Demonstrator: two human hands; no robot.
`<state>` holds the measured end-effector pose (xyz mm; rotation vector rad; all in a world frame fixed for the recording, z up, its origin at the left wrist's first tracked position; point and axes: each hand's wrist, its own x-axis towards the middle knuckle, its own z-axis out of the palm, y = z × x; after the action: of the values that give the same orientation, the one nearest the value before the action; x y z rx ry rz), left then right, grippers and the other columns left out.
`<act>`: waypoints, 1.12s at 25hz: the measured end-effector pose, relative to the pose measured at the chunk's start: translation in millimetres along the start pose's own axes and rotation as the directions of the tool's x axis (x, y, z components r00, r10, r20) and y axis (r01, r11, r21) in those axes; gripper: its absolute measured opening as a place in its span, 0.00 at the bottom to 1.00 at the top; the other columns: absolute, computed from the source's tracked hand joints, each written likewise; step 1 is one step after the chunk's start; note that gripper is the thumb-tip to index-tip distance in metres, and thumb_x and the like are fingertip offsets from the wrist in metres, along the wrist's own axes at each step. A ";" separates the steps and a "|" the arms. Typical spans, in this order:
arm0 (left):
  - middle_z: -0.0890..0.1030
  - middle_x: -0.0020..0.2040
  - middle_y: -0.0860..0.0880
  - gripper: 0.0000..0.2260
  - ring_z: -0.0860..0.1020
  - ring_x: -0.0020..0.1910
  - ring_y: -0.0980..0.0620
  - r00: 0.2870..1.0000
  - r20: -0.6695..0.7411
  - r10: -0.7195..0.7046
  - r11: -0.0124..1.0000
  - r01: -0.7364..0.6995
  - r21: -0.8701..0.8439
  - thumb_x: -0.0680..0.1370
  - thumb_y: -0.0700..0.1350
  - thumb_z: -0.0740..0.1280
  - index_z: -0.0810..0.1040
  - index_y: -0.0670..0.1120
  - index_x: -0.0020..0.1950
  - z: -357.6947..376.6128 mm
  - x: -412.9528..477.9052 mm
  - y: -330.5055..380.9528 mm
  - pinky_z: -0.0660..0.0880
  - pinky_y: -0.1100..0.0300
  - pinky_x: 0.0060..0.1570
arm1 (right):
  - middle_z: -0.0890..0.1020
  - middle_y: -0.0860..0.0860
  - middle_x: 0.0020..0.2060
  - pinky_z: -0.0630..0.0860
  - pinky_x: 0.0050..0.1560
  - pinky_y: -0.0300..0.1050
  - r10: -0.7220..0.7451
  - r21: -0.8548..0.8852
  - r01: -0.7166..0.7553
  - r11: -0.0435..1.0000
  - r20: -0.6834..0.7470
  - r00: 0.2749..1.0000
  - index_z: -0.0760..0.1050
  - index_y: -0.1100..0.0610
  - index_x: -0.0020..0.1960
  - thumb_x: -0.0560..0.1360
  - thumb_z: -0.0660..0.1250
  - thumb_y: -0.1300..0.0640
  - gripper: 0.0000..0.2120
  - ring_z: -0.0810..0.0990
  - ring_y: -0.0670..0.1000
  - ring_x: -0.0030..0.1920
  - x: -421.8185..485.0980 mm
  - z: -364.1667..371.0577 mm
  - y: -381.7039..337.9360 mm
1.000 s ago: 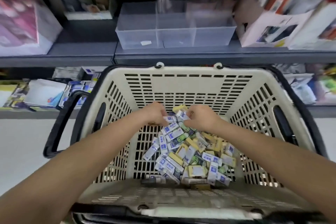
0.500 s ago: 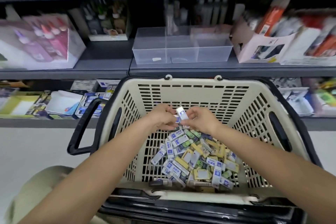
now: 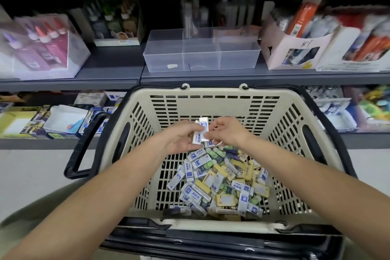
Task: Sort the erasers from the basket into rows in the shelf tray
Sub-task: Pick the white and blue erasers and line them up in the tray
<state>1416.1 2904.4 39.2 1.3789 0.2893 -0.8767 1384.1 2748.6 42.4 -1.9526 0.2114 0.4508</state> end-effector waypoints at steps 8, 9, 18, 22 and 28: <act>0.81 0.45 0.47 0.09 0.80 0.44 0.51 0.990 -0.132 0.045 0.952 -0.002 0.306 0.75 0.36 0.68 0.74 0.46 0.52 -19.9 29.2 18.8 0.77 0.54 0.49 | 0.83 0.51 0.45 0.79 0.48 0.49 -0.062 -0.683 -0.001 0.730 -0.068 0.996 0.80 0.55 0.48 0.75 0.65 0.57 0.06 0.80 0.51 0.45 37.7 -33.7 40.1; 0.81 0.45 0.47 0.08 0.80 0.45 0.51 0.990 -0.137 0.043 0.949 0.002 0.315 0.75 0.36 0.68 0.74 0.47 0.50 -23.6 32.4 19.8 0.77 0.54 0.49 | 0.83 0.52 0.47 0.79 0.48 0.48 -0.035 -0.730 -0.007 0.683 -0.043 0.998 0.79 0.54 0.51 0.75 0.65 0.56 0.07 0.80 0.52 0.46 40.6 -31.2 48.0; 0.80 0.44 0.47 0.07 0.79 0.42 0.52 0.993 -0.106 0.042 0.922 0.003 0.388 0.75 0.38 0.68 0.73 0.47 0.49 -30.7 46.3 20.7 0.77 0.57 0.42 | 0.75 0.54 0.53 0.77 0.46 0.50 -0.036 -0.820 -0.024 0.572 -0.055 0.998 0.72 0.54 0.60 0.75 0.64 0.55 0.13 0.77 0.56 0.50 57.4 0.0 68.8; 0.79 0.42 0.47 0.06 0.77 0.42 0.51 0.991 -0.136 0.004 0.909 0.053 0.414 0.75 0.37 0.68 0.73 0.47 0.44 -34.3 51.2 13.3 0.76 0.54 0.48 | 0.79 0.53 0.49 0.76 0.45 0.46 -0.030 -0.728 -0.048 0.684 -0.095 0.995 0.75 0.56 0.53 0.72 0.67 0.59 0.09 0.77 0.53 0.47 58.1 6.1 61.7; 0.79 0.41 0.46 0.07 0.78 0.40 0.50 0.998 -0.031 -0.060 0.882 0.067 0.466 0.73 0.38 0.70 0.74 0.43 0.49 -25.5 53.6 16.2 0.76 0.55 0.46 | 0.79 0.45 0.39 0.75 0.41 0.32 -0.058 -0.232 0.052 0.971 -0.020 0.998 0.79 0.54 0.48 0.68 0.73 0.63 0.11 0.78 0.46 0.40 37.7 1.9 29.1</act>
<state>1470.4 2907.4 10.6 1.8332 0.1371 -1.0335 1408.0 2740.4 2.0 -2.1887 0.1251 0.4282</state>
